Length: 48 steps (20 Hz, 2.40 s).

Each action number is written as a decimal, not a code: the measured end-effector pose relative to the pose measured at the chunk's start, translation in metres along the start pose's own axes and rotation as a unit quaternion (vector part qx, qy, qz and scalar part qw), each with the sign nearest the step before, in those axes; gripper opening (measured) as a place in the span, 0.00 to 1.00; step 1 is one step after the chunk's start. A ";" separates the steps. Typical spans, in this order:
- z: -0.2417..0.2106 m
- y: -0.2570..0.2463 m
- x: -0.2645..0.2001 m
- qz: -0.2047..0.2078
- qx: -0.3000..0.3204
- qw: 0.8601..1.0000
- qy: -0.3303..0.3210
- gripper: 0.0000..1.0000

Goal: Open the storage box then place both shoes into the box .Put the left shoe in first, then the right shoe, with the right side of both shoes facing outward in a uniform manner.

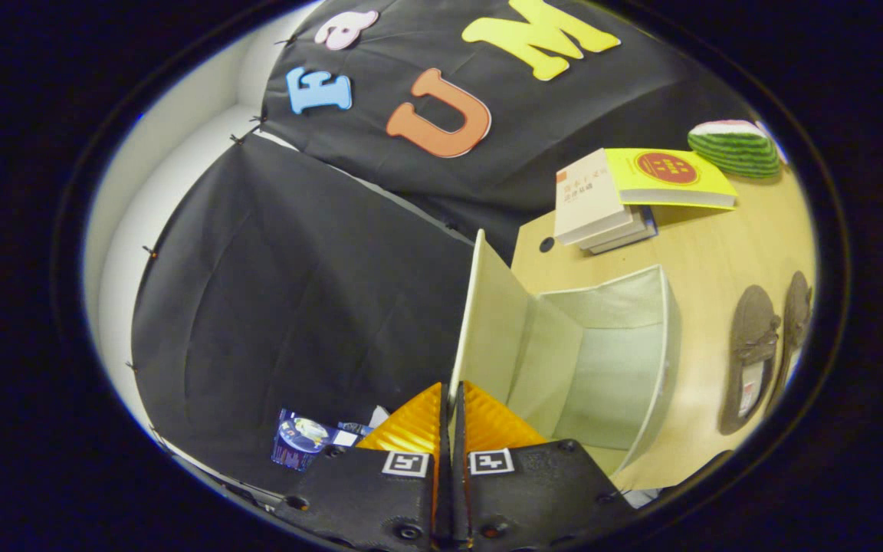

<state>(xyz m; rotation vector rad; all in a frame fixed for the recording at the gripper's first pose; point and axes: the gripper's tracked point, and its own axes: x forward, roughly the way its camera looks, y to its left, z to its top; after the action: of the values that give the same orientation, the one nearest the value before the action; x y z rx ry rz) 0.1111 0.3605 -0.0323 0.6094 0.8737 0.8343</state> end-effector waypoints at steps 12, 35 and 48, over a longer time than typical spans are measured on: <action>-0.029 0.070 0.084 -0.006 -0.110 0.994 0.012 0.25; 0.009 -0.201 -0.122 -0.483 -0.367 0.794 -0.050 0.87; -0.017 -0.356 -0.121 -0.510 -0.169 0.841 0.066 0.88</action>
<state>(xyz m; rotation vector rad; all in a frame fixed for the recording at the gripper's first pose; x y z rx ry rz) 0.1843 0.0690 -0.2584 -0.2640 0.9815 0.0279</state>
